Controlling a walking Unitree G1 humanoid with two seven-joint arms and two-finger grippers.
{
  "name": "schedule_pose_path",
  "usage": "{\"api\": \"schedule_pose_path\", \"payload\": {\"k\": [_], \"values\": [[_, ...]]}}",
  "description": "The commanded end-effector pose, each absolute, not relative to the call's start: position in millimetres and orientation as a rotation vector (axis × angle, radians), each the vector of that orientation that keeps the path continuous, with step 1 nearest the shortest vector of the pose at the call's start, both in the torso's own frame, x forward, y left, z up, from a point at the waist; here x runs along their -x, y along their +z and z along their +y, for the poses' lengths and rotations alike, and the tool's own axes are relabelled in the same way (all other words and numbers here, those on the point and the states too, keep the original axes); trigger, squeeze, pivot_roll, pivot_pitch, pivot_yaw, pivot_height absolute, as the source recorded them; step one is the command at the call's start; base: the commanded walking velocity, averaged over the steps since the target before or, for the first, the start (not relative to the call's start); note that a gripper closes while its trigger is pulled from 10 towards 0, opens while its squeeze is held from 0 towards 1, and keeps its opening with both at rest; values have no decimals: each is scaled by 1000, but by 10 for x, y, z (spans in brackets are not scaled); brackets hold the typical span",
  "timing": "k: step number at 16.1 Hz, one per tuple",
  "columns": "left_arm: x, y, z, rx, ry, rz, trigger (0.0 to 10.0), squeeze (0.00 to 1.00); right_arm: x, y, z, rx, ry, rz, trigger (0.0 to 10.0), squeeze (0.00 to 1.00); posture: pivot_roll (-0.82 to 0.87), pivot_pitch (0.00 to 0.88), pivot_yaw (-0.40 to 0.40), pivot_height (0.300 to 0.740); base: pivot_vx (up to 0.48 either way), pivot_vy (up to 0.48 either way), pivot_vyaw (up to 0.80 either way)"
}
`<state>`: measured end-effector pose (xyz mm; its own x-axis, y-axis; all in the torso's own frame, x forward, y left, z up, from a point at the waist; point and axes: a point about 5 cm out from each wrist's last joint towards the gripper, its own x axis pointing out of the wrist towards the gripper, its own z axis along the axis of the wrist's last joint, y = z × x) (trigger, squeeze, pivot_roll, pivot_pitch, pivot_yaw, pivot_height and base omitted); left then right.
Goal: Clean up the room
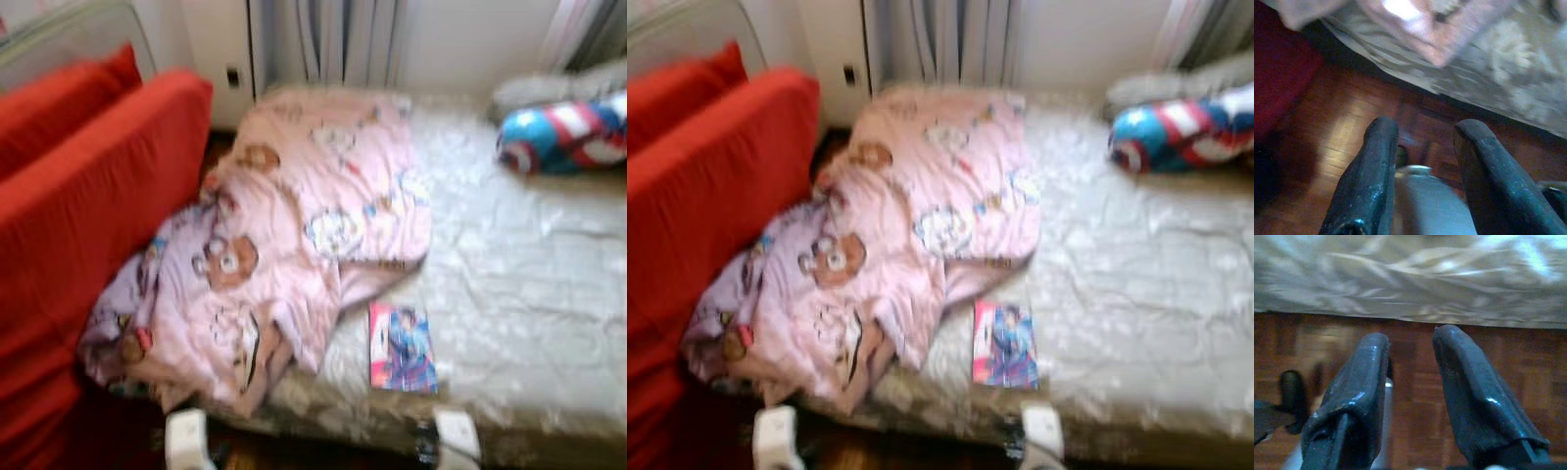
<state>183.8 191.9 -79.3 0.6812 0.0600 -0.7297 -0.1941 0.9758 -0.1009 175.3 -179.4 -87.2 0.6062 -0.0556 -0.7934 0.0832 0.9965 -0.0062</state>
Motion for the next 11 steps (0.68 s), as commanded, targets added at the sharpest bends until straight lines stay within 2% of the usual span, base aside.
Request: {"api": "schedule_pose_path", "payload": {"k": [1,4,7,11], "values": [[-1619,-848,2246,28,102,924,10000,0,-1820,-803,-1819,-300,-190,810,10000,0,-21,87,22,740,0,0,0],[-1694,-813,2262,95,147,892,10000,0,-1825,-785,-1831,-274,-178,778,10000,0,-24,79,20,740,0,0,0],[-1750,-801,2217,86,98,905,10000,0,-1824,-780,-1835,-264,-167,765,10000,0,-26,67,22,740,0,0,0],[-1749,-791,2292,116,173,904,10000,0,-1822,-780,-1849,-213,-135,775,10000,0,-26,38,15,740,0,0,0]]}}
